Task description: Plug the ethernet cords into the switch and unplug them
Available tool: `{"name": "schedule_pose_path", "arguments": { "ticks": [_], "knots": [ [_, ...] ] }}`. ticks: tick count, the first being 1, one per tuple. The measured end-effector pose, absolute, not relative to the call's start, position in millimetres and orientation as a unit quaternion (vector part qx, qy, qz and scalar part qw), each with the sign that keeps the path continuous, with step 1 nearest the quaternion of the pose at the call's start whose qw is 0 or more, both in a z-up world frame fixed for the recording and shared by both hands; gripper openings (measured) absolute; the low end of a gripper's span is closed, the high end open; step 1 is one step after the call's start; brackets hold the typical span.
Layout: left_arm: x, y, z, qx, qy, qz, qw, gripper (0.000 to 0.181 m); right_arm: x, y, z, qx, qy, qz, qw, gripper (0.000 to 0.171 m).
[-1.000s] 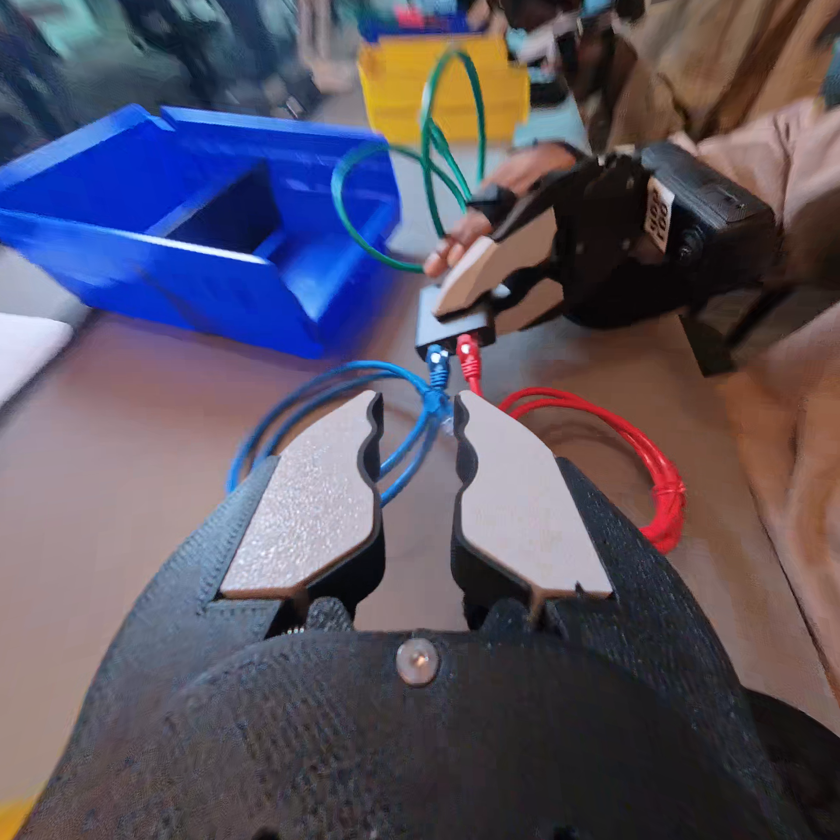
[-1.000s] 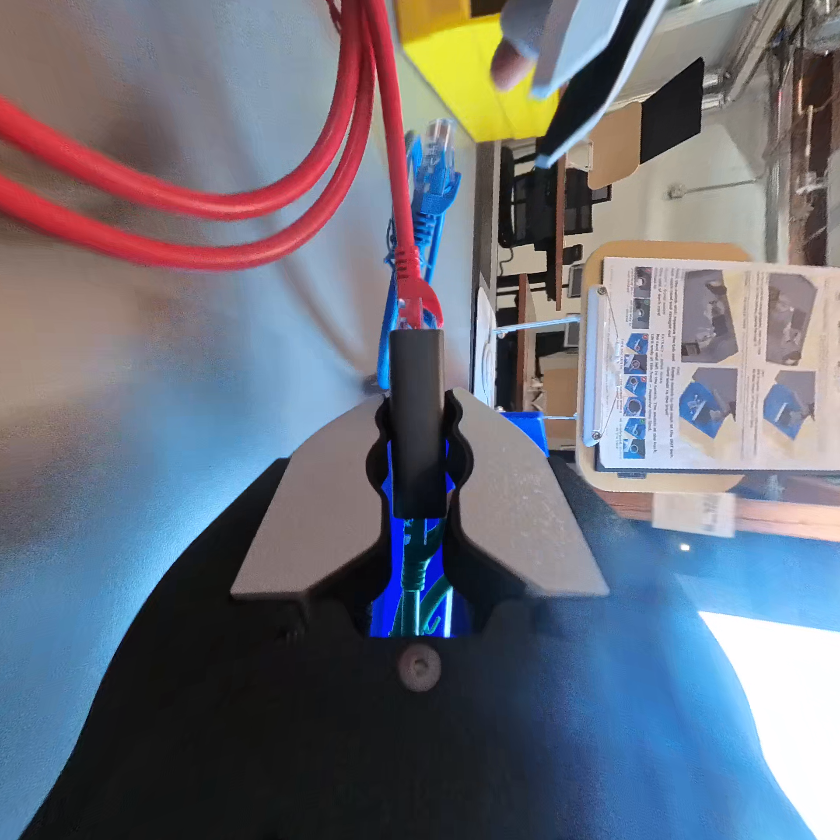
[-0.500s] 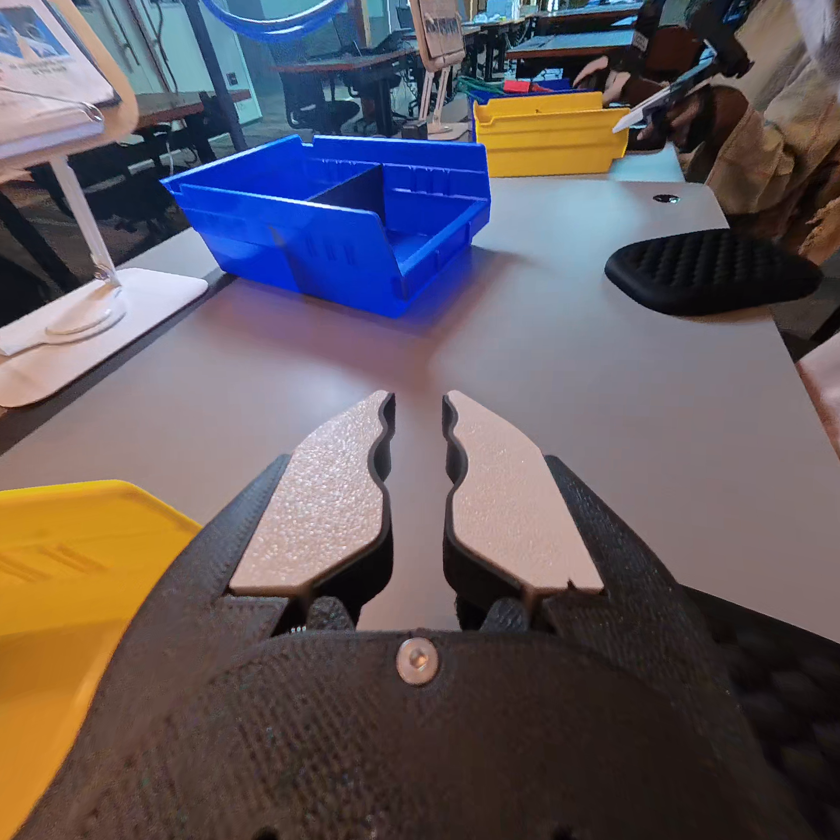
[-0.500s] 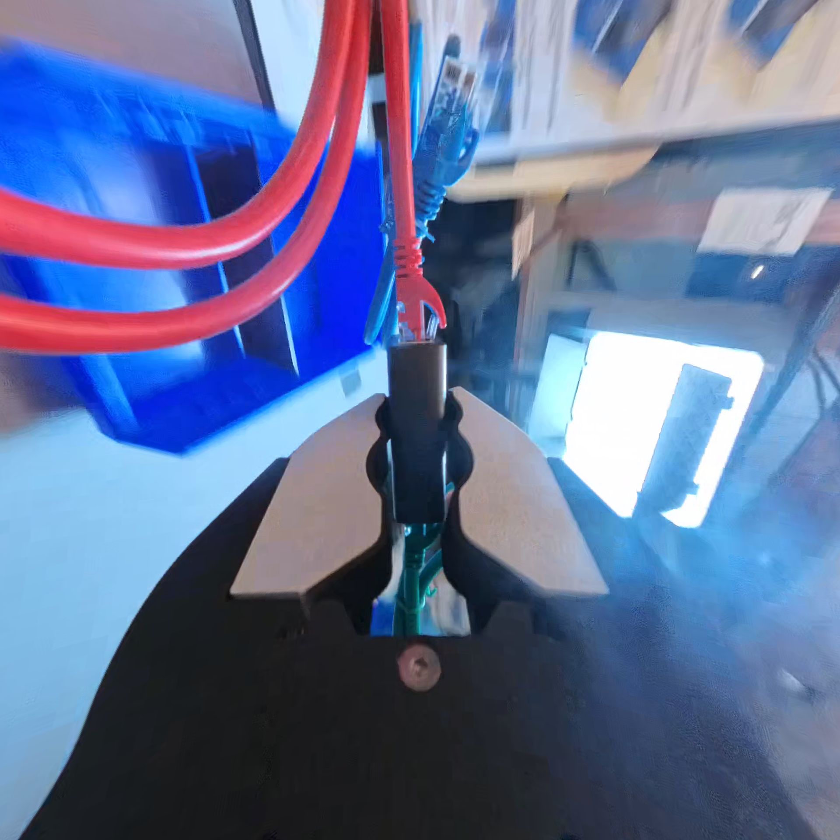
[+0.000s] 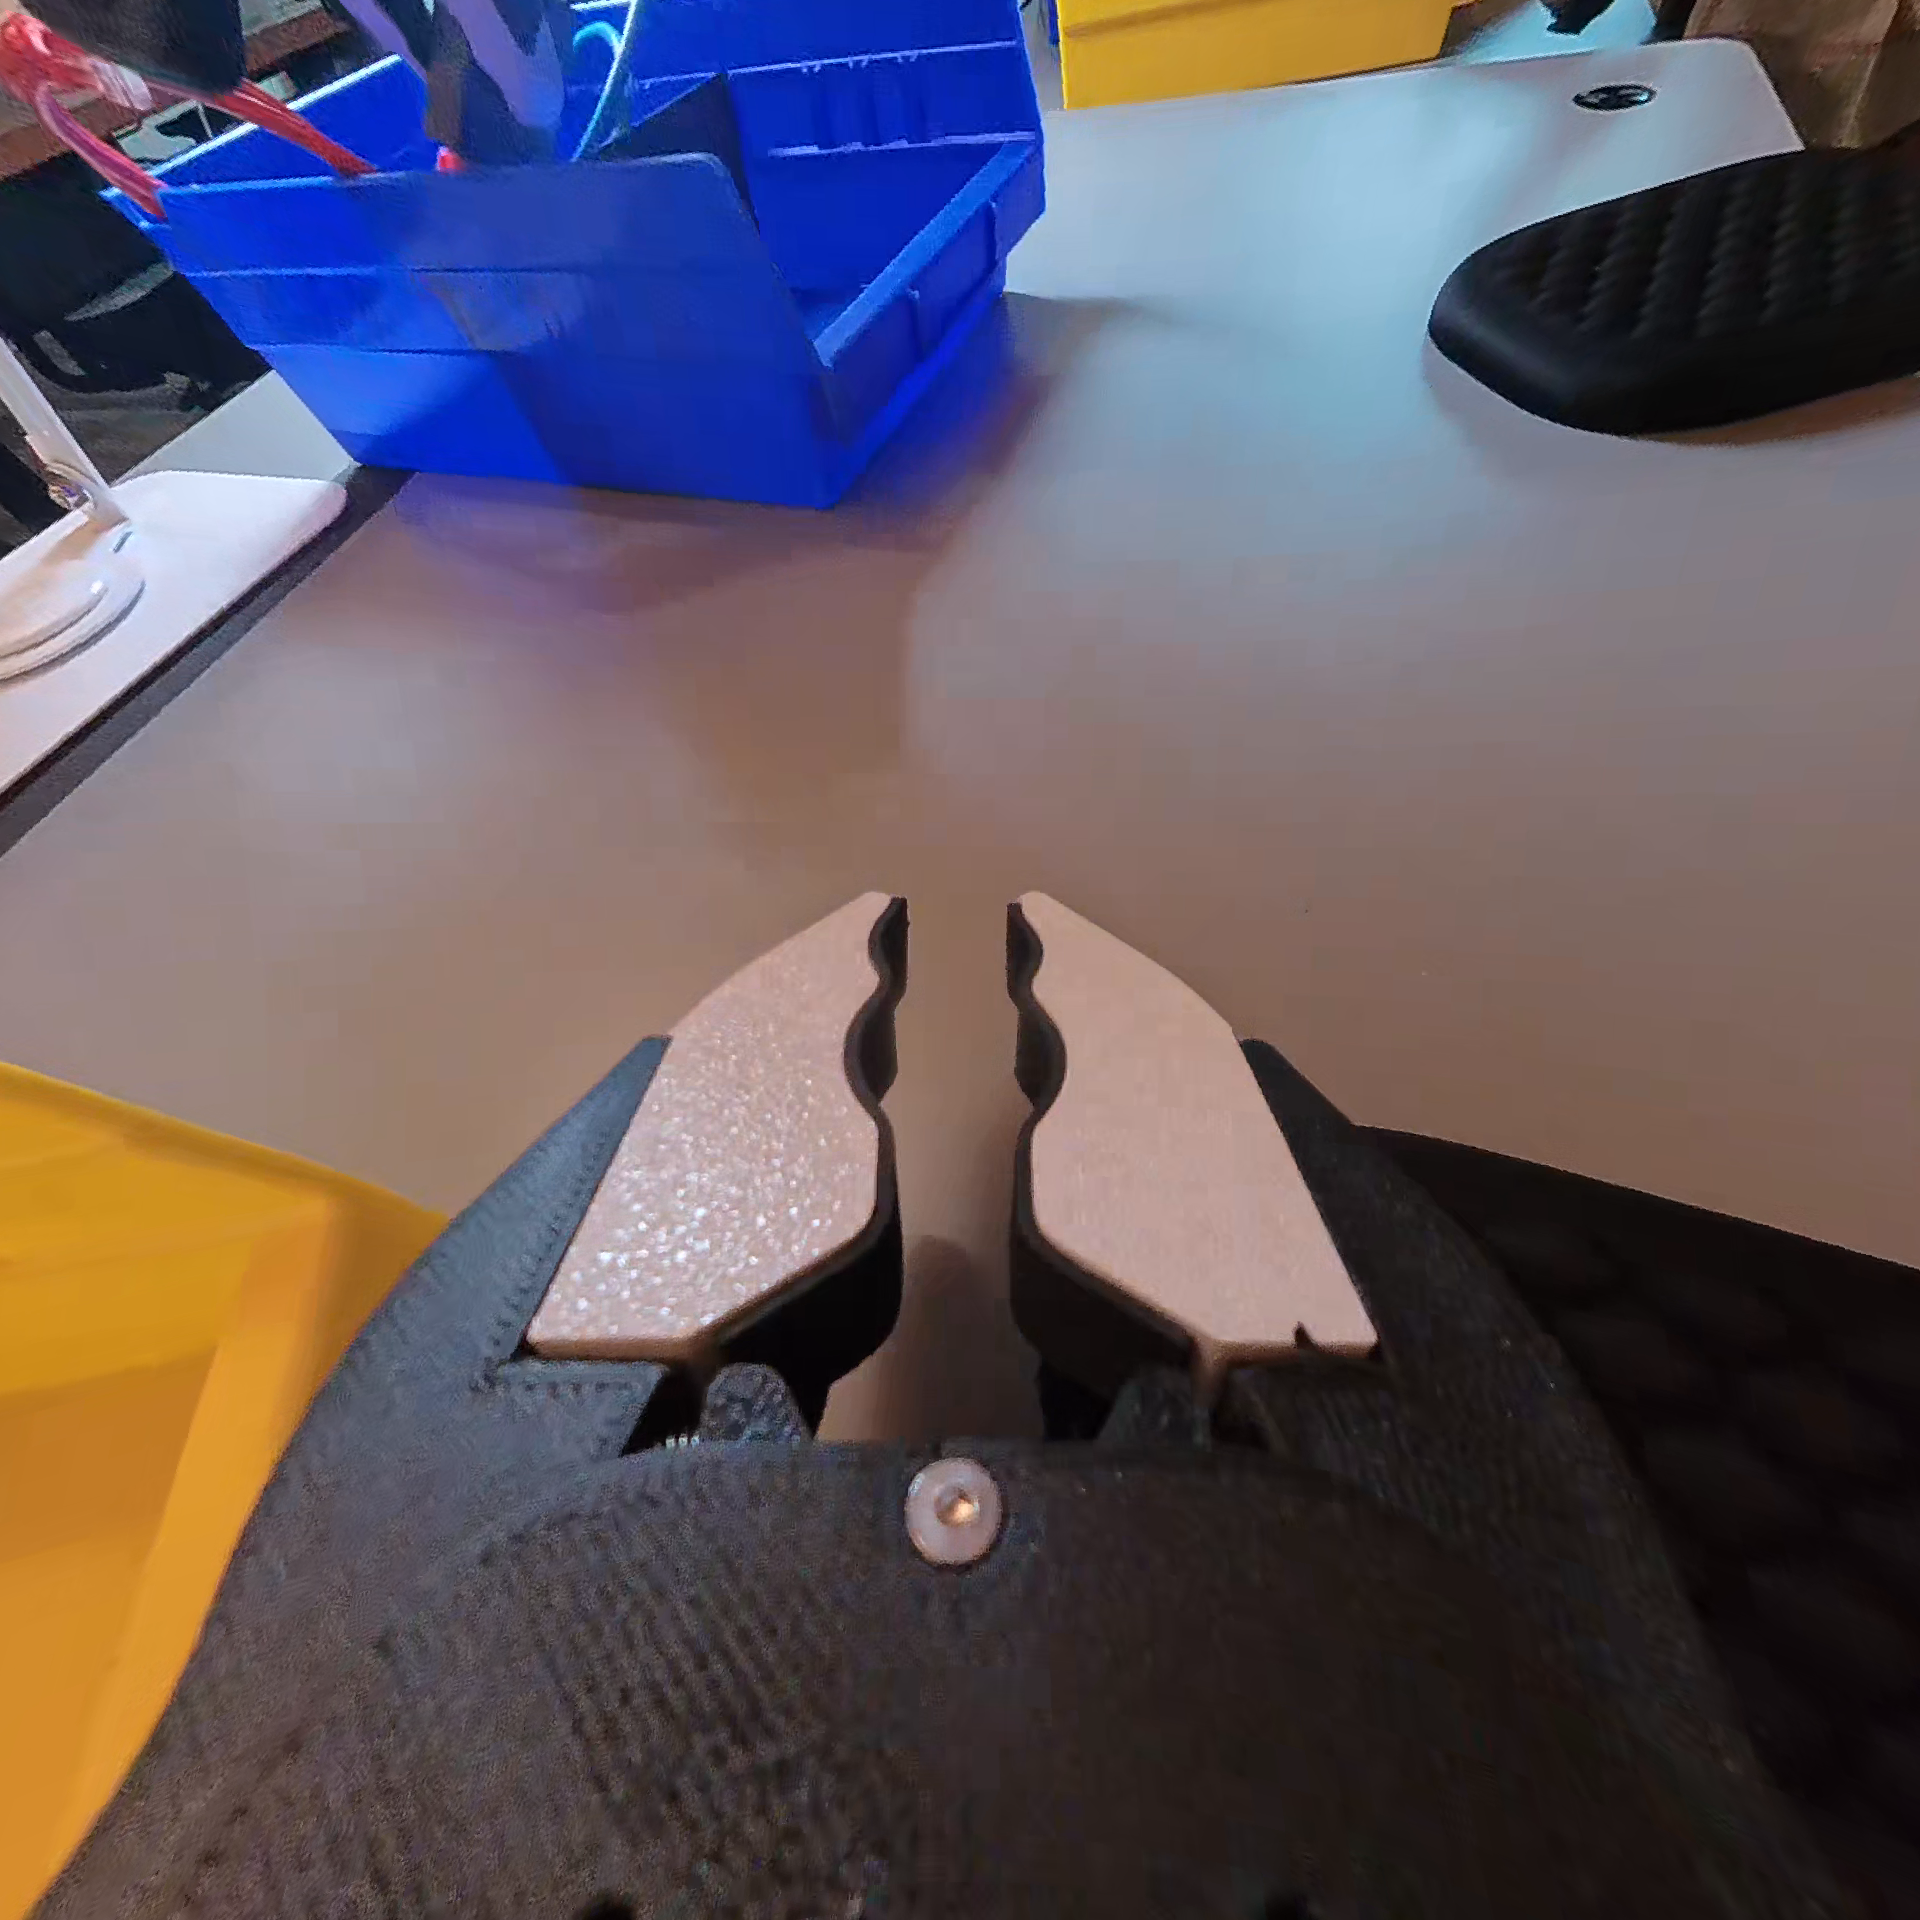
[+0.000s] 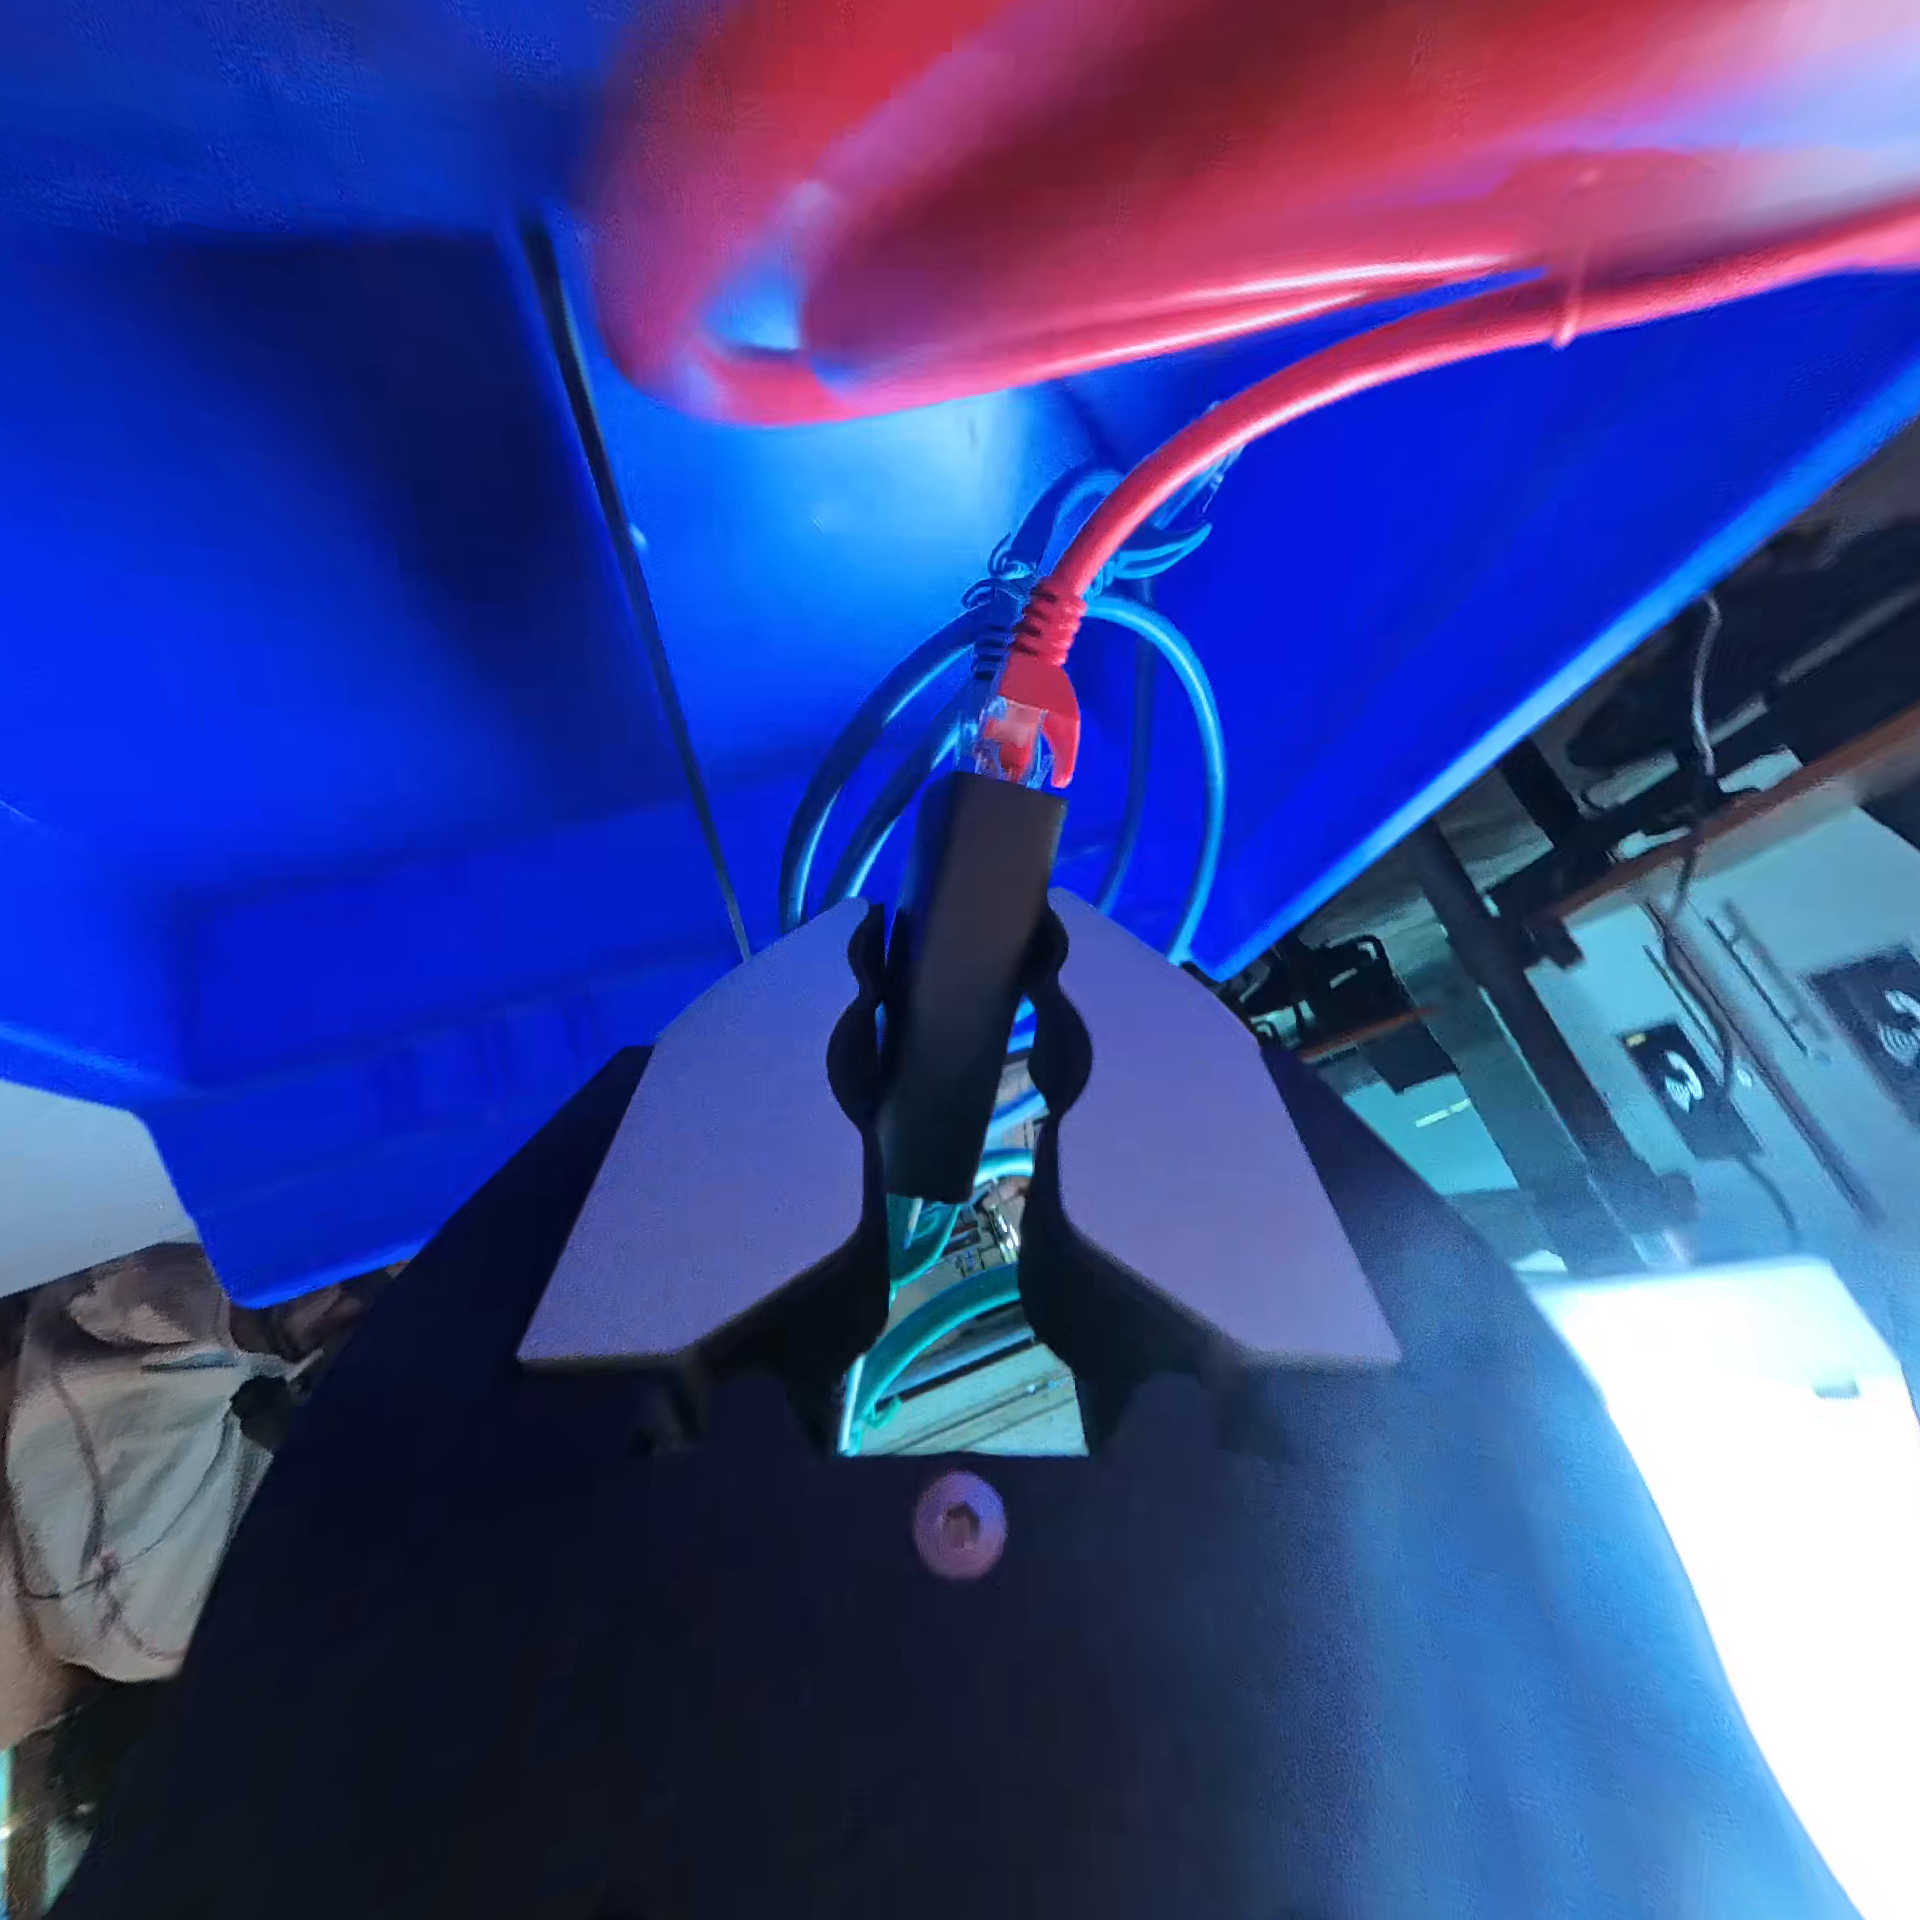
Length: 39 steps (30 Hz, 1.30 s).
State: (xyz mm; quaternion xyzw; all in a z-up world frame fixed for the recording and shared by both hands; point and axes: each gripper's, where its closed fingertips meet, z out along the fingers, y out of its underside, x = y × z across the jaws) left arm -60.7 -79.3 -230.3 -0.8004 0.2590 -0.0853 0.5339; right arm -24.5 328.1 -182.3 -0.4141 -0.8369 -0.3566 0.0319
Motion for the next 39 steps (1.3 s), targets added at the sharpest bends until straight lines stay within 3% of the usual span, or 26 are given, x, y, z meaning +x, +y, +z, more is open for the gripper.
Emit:
{"name": "schedule_pose_path", "arguments": {
  "ticks": [6,12,20,25,33,39],
  "knots": [
    [-61,-78,-232,-0.802,0.255,-0.096,0.532,0.018,-32,336,-211,-0.384,-0.864,-0.325,0.035,0.027],
    [-66,-75,-230,-0.801,0.234,-0.096,0.542,0.017,-61,311,-183,-0.374,-0.882,-0.224,0.178,0.044],
    [-72,-71,-227,-0.8,0.217,-0.069,0.555,0.018,-62,269,-102,-0.379,-0.831,-0.15,0.378,0.041],
    [-72,-70,-223,-0.796,0.211,-0.053,0.565,0.018,-29,225,-84,-0.397,-0.788,-0.089,0.462,0.04],
    [-70,-66,-214,-0.789,0.206,-0.024,0.578,0.019,47,158,-138,-0.488,-0.741,0.069,0.457,0.042],
    [-98,-73,-191,-0.793,0.187,0.065,0.576,0.022,83,178,-220,-0.503,-0.775,0.002,0.382,0.059]
  ]
}}
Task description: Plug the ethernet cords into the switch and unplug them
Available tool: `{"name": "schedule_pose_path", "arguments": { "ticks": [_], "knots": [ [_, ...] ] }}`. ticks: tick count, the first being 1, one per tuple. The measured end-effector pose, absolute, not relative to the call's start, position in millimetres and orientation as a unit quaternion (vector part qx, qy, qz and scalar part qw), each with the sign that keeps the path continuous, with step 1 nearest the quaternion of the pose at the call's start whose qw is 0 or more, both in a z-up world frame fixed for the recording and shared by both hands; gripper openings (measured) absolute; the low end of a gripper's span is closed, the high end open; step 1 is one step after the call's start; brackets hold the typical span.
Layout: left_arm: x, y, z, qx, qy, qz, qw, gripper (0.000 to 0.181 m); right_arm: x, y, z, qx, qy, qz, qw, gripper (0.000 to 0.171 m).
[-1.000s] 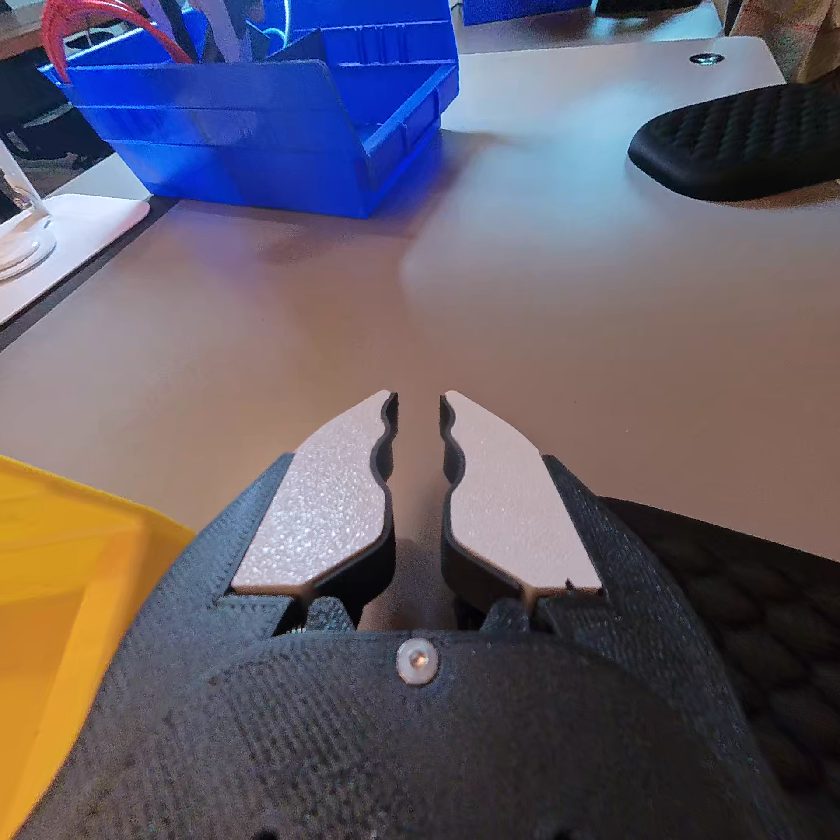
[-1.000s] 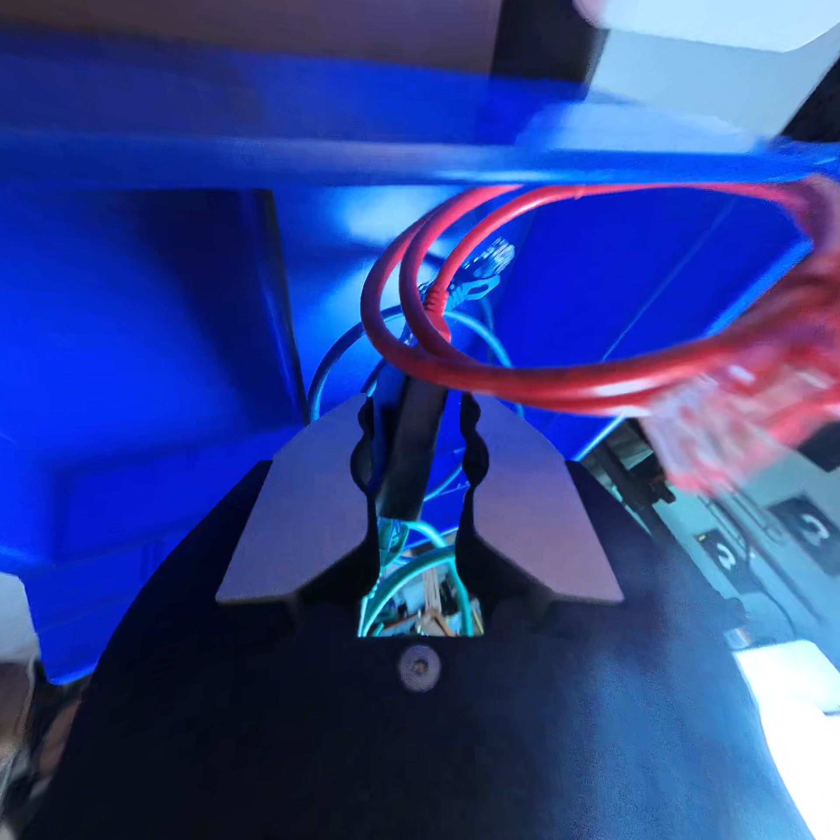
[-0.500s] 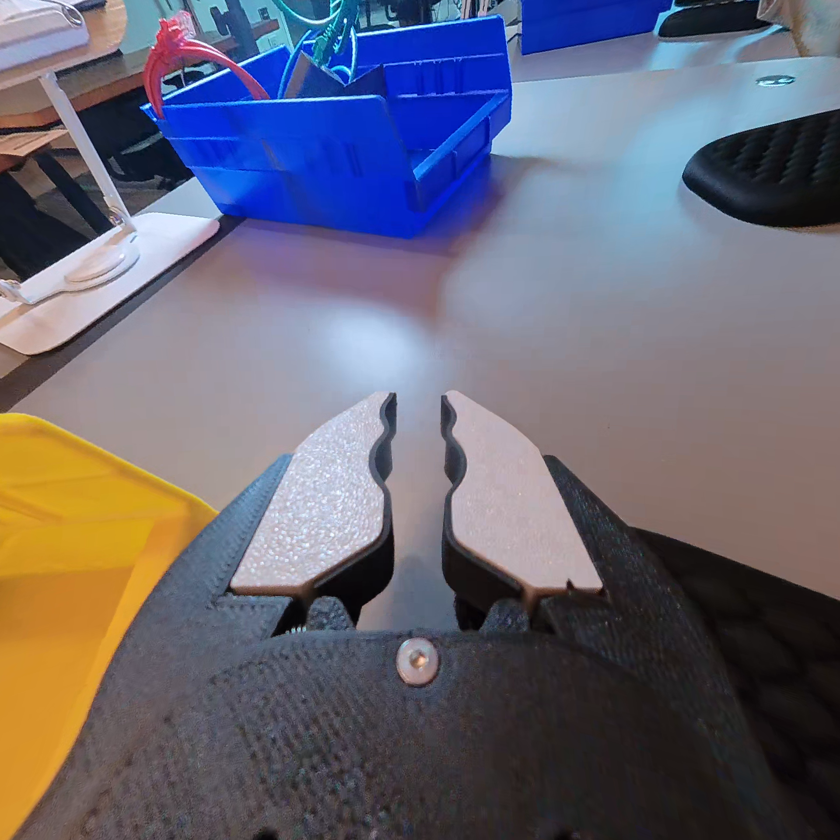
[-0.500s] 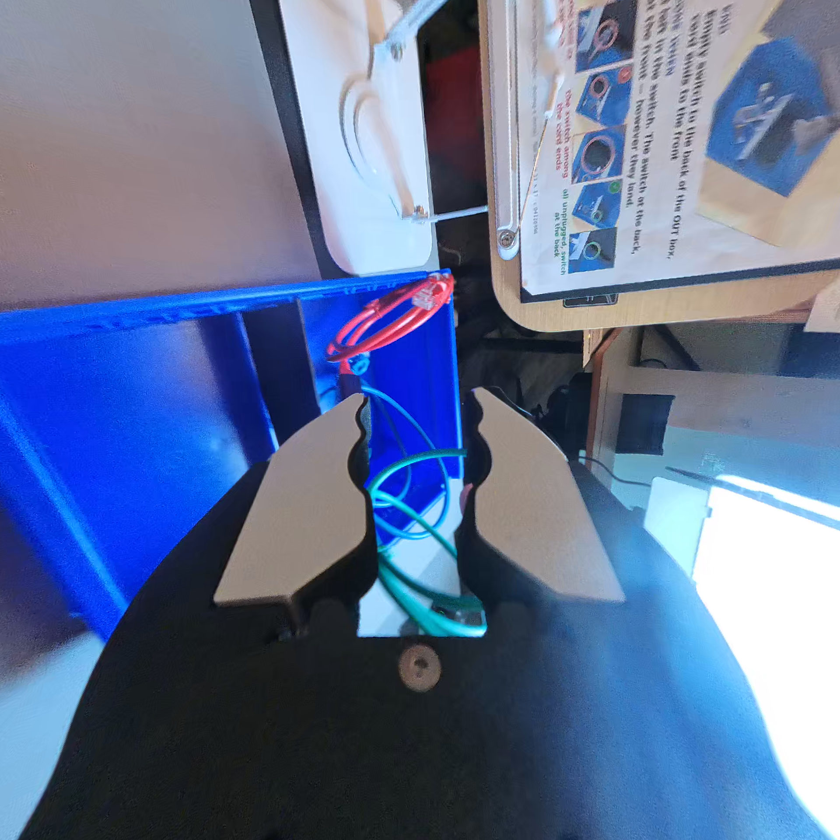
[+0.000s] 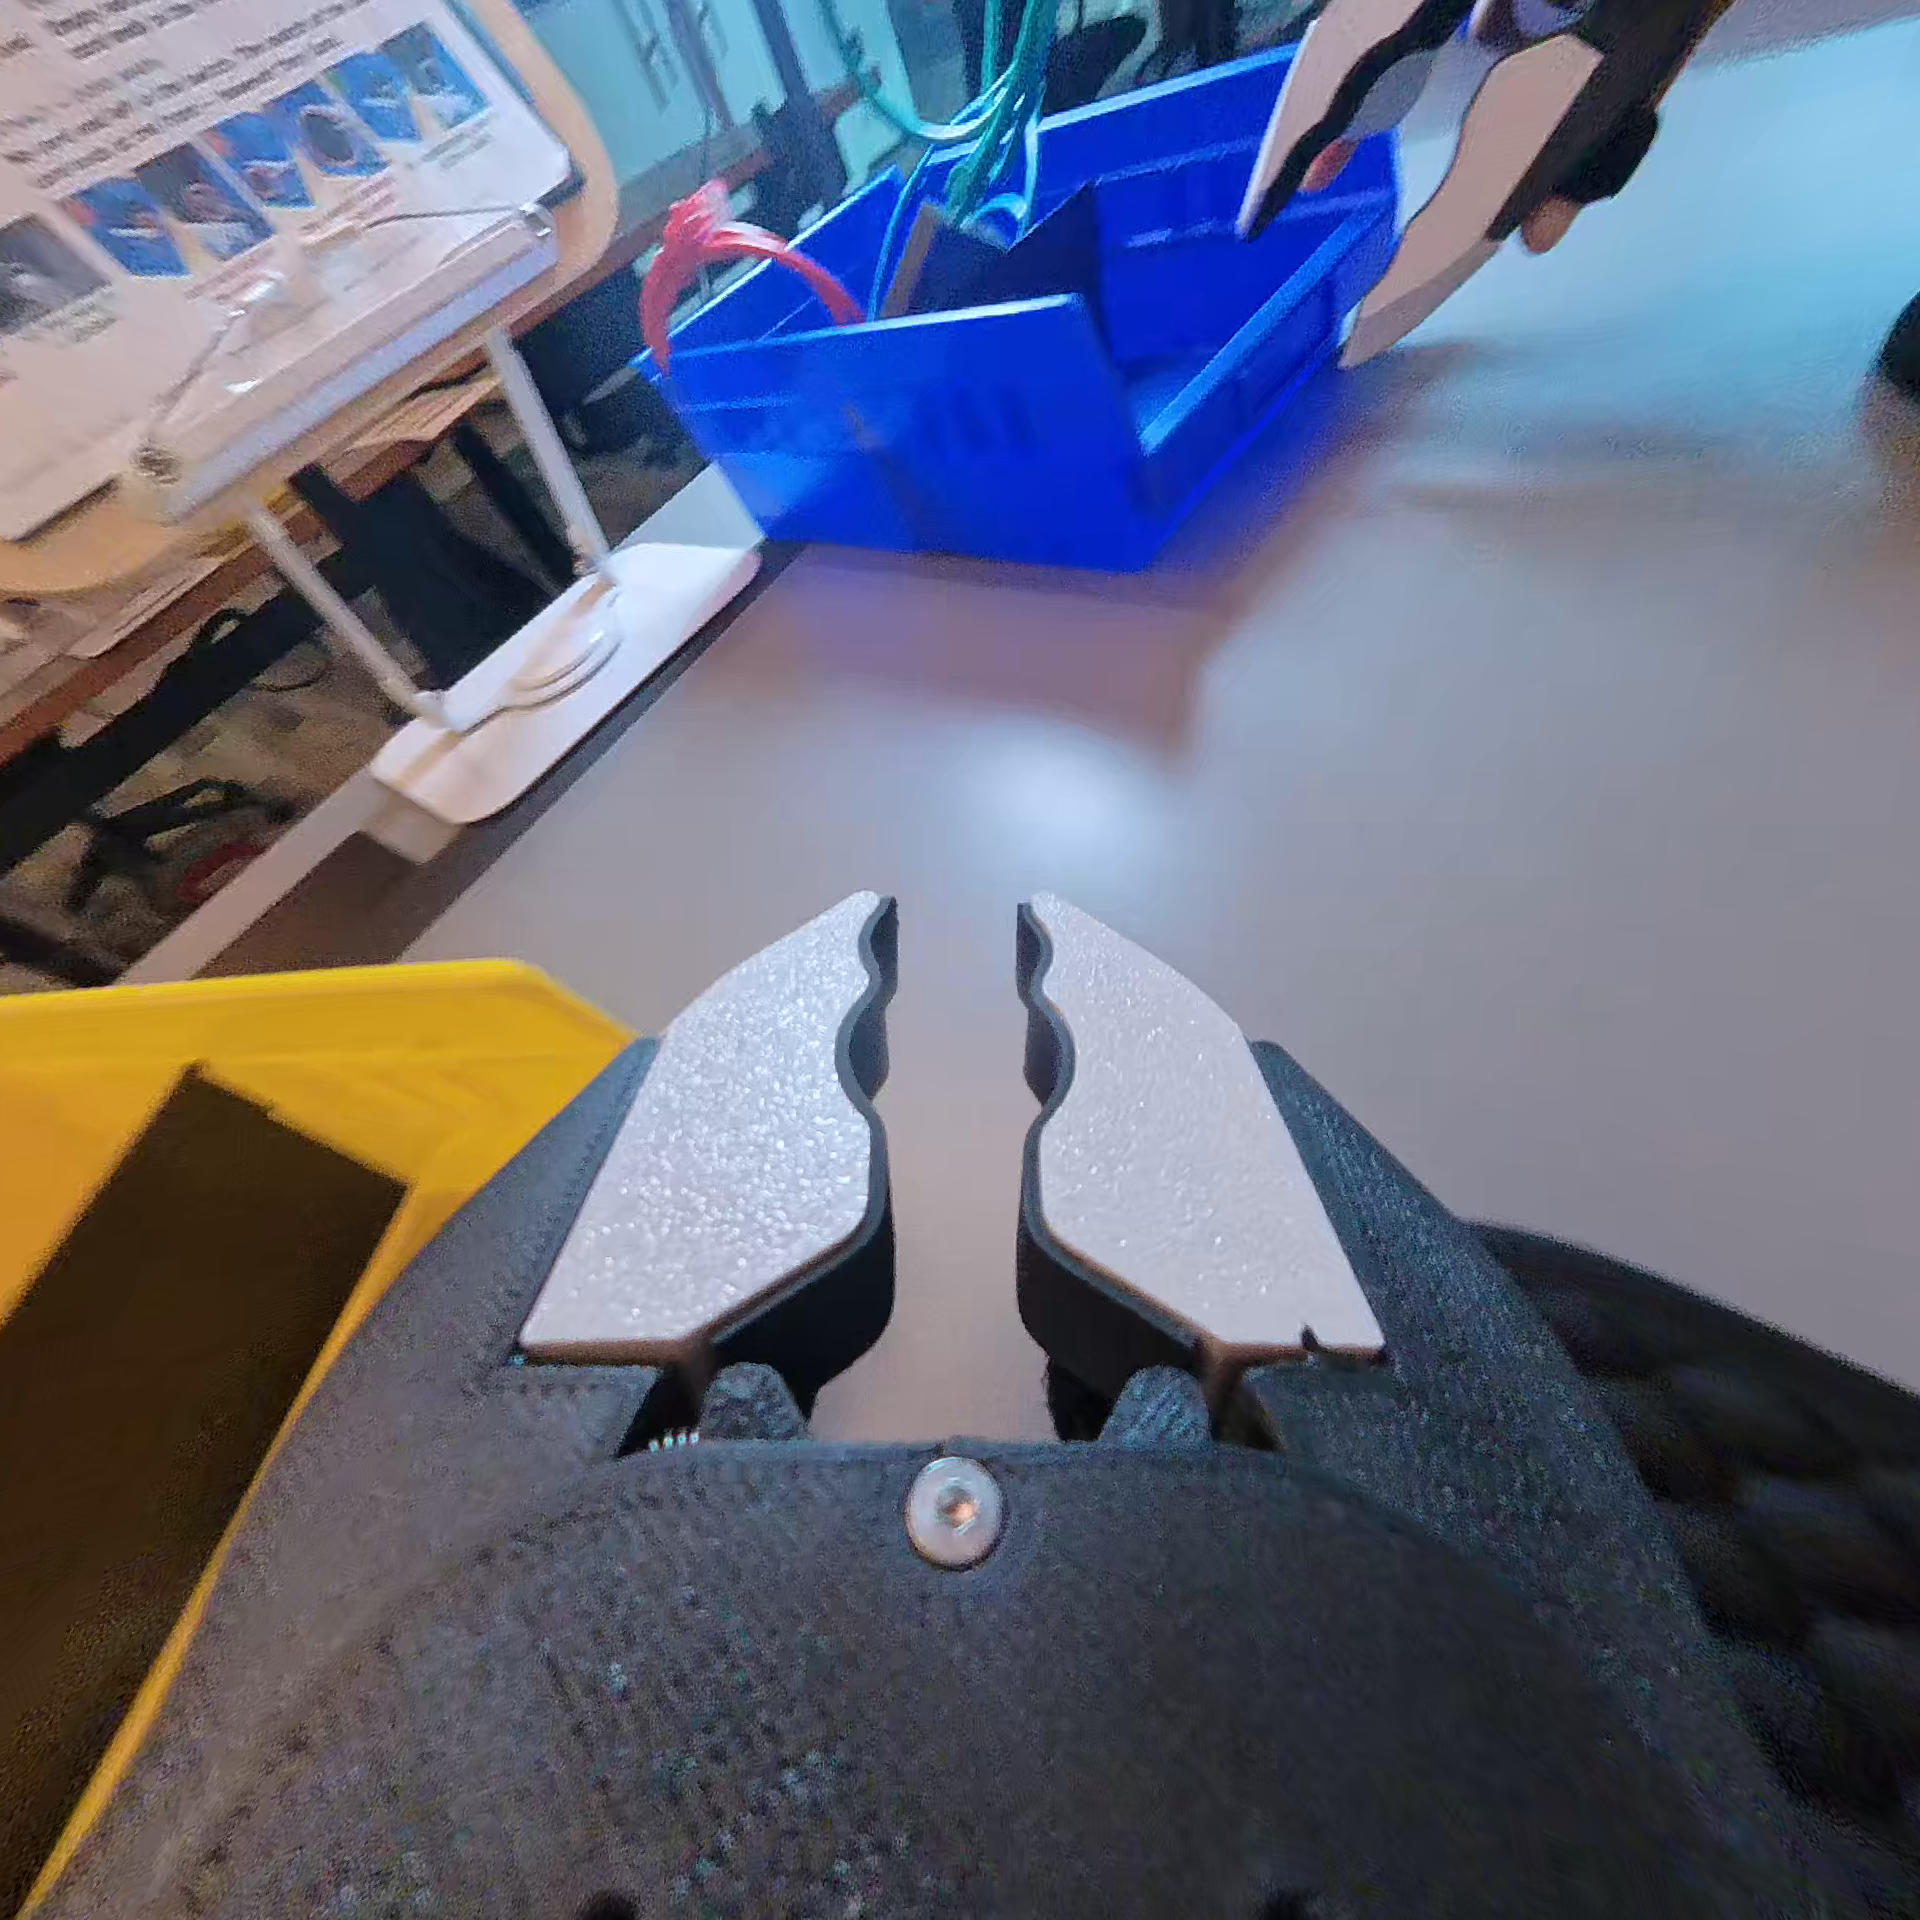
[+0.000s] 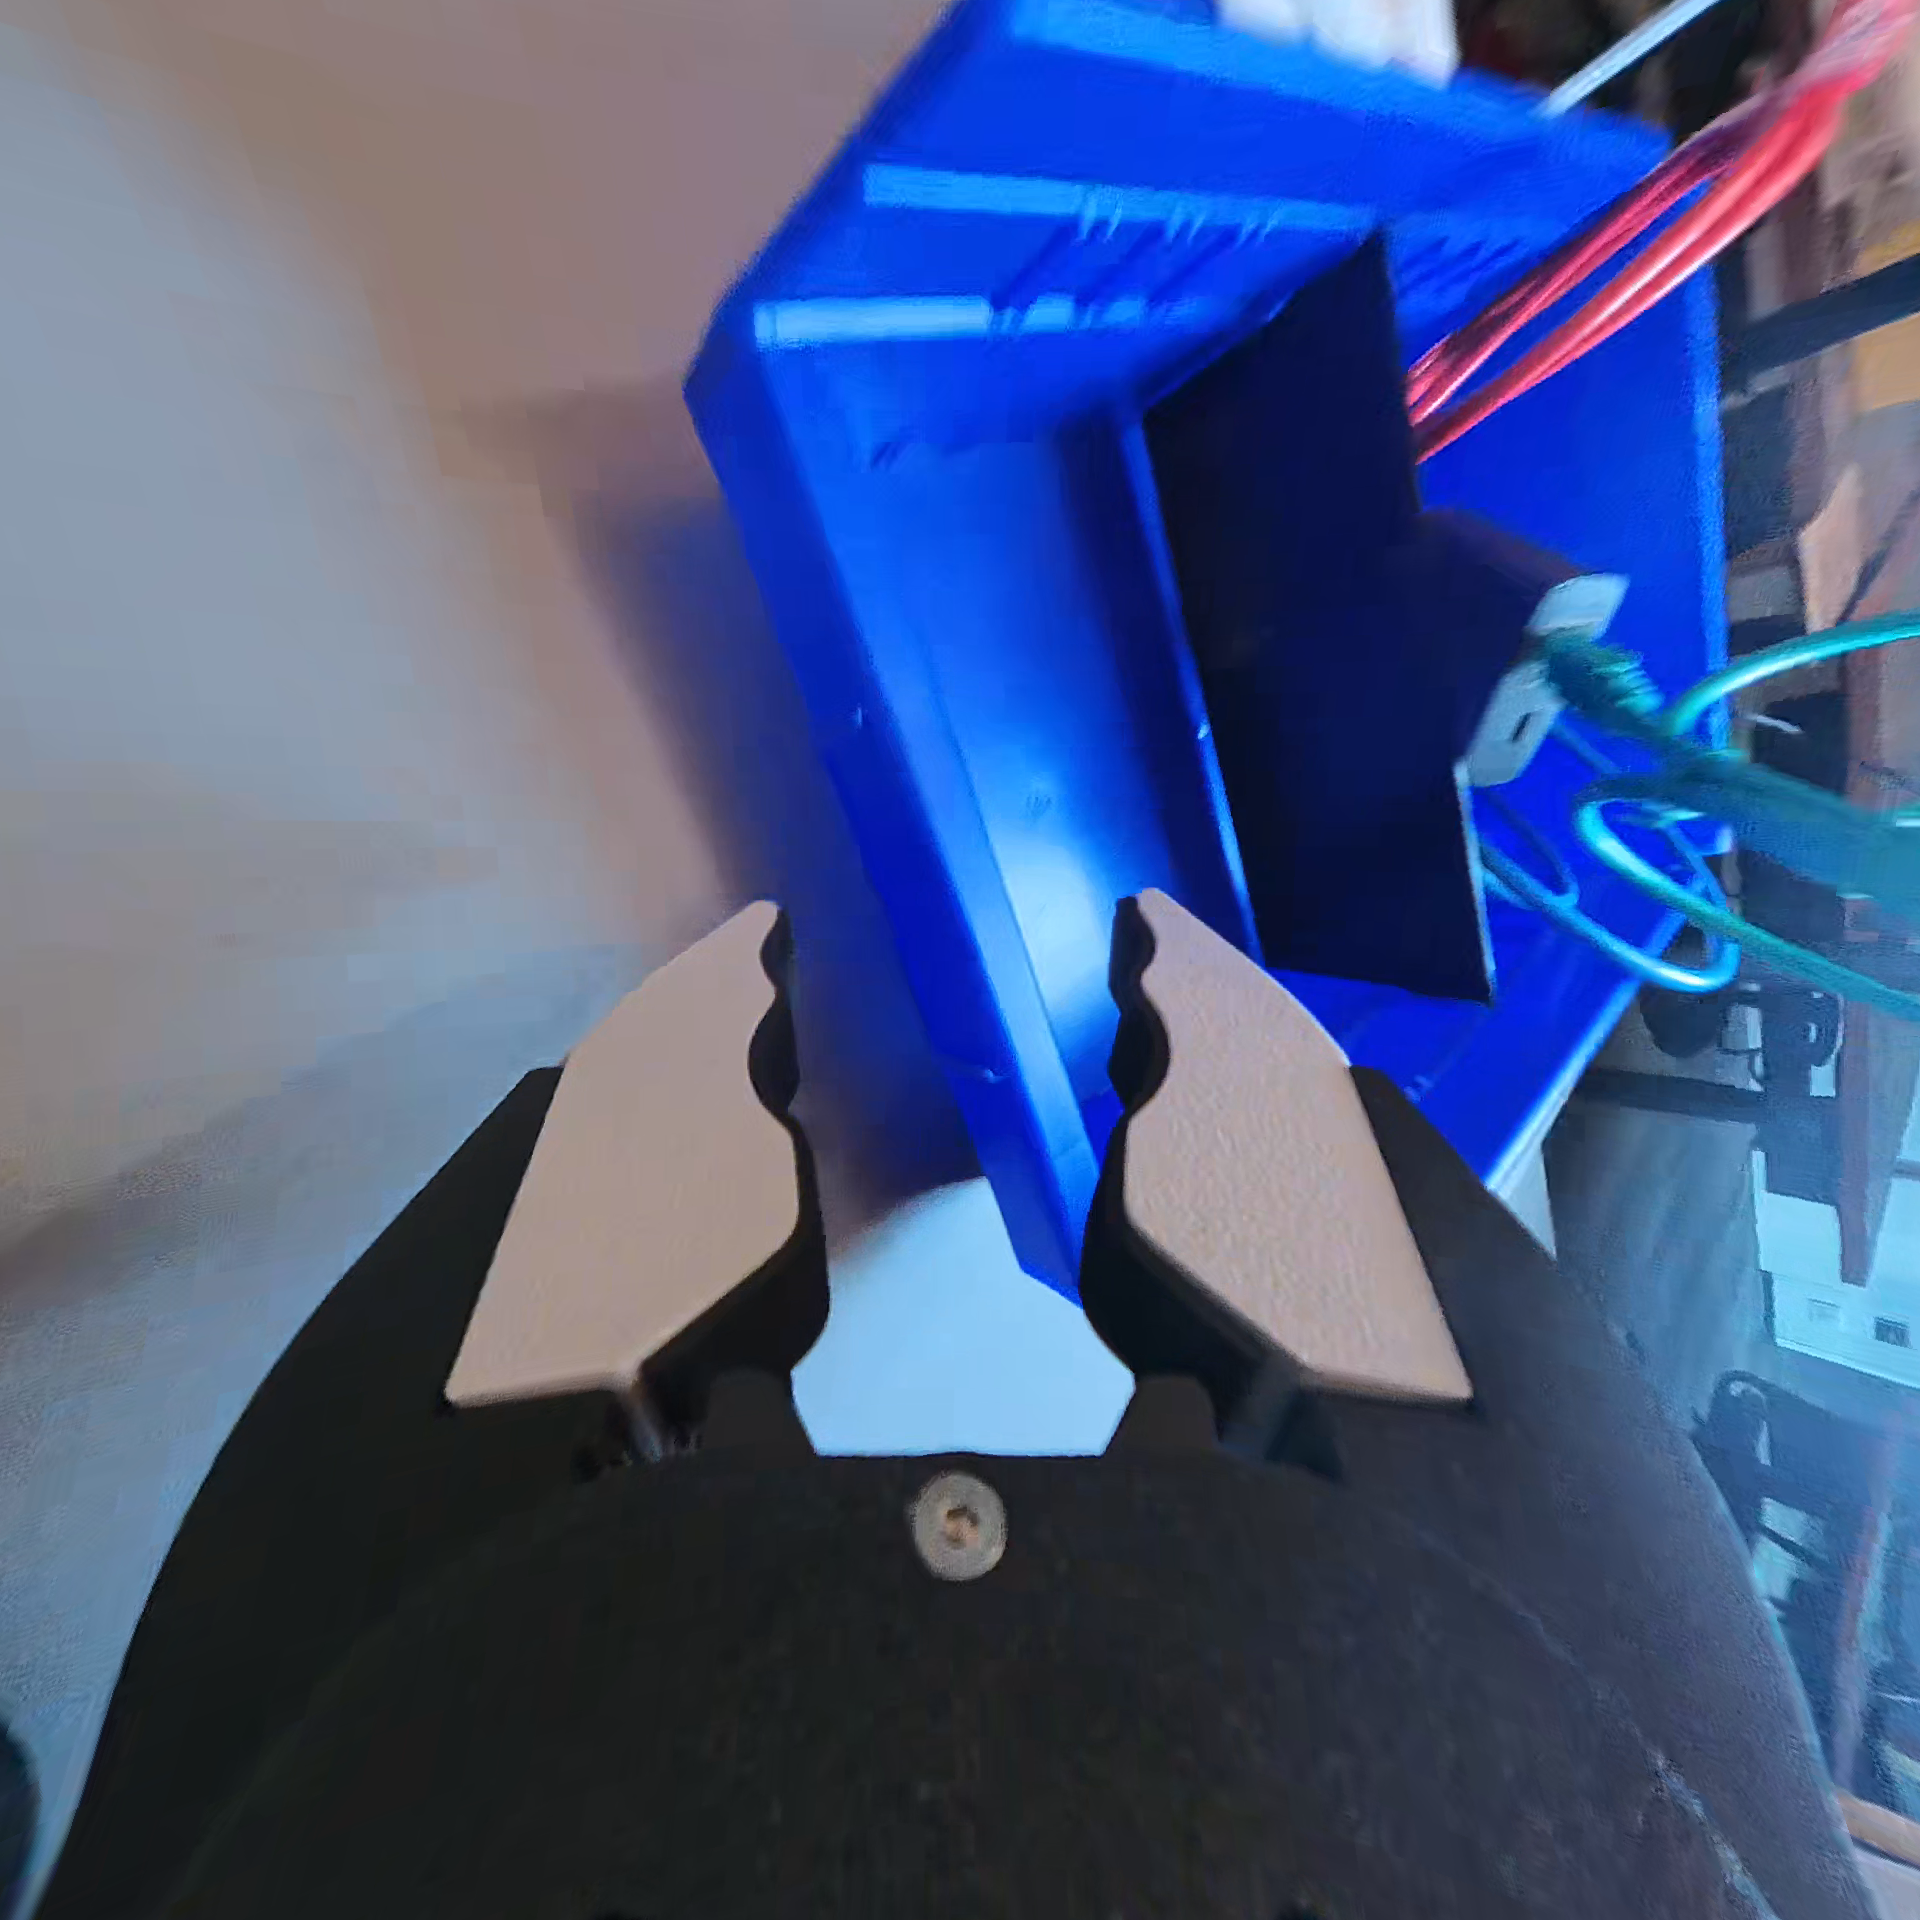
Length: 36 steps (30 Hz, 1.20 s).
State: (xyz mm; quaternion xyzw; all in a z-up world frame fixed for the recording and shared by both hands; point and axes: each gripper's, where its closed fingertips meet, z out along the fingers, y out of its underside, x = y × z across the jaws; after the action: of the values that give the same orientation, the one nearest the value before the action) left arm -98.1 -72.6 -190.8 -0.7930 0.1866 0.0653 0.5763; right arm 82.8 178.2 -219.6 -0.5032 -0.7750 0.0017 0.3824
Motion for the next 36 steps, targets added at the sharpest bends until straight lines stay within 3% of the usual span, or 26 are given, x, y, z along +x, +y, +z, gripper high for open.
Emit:
{"name": "schedule_pose_path", "arguments": {
  "ticks": [5,7,8,12,16,19,24,29,31,34,36],
  "knots": [
    [-154,-110,-199,-0.868,0.149,0.118,0.458,0.043,82,206,-250,-0.47,-0.816,-0.06,0.33,0.059],
    [-184,-128,-212,-0.894,0.137,0.154,0.398,0.051,82,213,-260,-0.44,-0.839,-0.085,0.308,0.049],
    [-199,-138,-221,-0.908,0.136,0.173,0.357,0.054,80,213,-264,-0.422,-0.848,-0.087,0.308,0.034],
    [-234,-162,-263,-0.939,0.158,0.2,0.231,0.053,80,201,-261,-0.368,-0.856,-0.104,0.347,0.031],
    [-239,-149,-266,-0.931,0.197,0.211,0.222,0.041,99,161,-259,-0.33,-0.861,-0.101,0.374,0.031],
    [-230,-129,-265,-0.921,0.218,0.217,0.24,0.032,117,127,-258,-0.307,-0.865,-0.088,0.388,0.031],
    [-175,-88,-264,-0.892,0.296,0.213,0.268,0.033,132,84,-250,-0.316,-0.84,-0.051,0.439,0.033],
    [-116,-43,-261,-0.845,0.378,0.207,0.317,0.036,140,30,-191,-0.409,-0.744,0.147,0.508,0.035],
    [-102,-34,-252,-0.849,0.361,0.184,0.341,0.047,157,36,-159,-0.464,-0.668,0.211,0.542,0.033],
    [-55,-31,-210,-0.834,0.297,0.07,0.459,0.039,197,78,-144,-0.557,-0.554,0.238,0.571,0.033],
    [-16,-35,-187,-0.819,0.252,-0.036,0.514,0.035,213,102,-159,-0.618,-0.502,0.265,0.545,0.038]
  ]
}}
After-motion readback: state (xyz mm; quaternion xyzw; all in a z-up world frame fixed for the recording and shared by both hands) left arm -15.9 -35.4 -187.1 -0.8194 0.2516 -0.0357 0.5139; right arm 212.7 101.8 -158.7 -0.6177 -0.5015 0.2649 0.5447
